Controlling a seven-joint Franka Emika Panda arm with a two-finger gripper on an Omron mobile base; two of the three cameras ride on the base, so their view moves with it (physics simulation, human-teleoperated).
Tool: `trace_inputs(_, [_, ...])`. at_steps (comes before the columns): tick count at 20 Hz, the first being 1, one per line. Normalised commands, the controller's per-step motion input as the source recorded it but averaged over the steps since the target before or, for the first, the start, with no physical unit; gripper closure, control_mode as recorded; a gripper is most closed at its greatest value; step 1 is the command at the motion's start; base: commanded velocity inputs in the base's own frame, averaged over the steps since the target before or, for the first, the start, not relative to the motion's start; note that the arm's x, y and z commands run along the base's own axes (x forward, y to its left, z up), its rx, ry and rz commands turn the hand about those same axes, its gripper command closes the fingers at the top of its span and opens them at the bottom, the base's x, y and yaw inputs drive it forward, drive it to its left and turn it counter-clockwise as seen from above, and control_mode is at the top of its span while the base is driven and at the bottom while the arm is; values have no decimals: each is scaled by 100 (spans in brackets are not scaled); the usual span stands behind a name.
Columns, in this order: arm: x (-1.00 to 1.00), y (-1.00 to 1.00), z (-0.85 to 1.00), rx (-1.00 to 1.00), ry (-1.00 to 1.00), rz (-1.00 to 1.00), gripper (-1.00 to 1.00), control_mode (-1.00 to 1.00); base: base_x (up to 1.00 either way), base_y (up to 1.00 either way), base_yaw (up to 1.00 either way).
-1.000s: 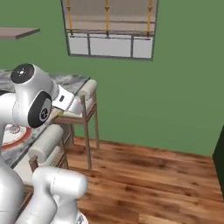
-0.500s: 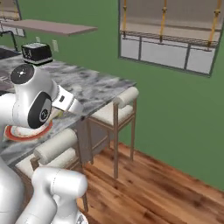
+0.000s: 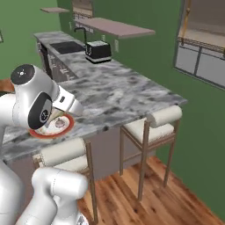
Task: Take the cheese, fish, and garlic from the fridge and place them on the plate on the dining counter to create an appetizer plate.
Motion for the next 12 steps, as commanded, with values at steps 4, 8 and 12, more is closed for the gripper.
trace_inputs(4, [0,0,0,0,0,0,100,100,100,0,67])
trace_inputs(8, [0,0,0,0,0,0,100,100,100,-1,67])
trace_inputs(12, [0,0,0,0,0,0,100,100,98,0,66])
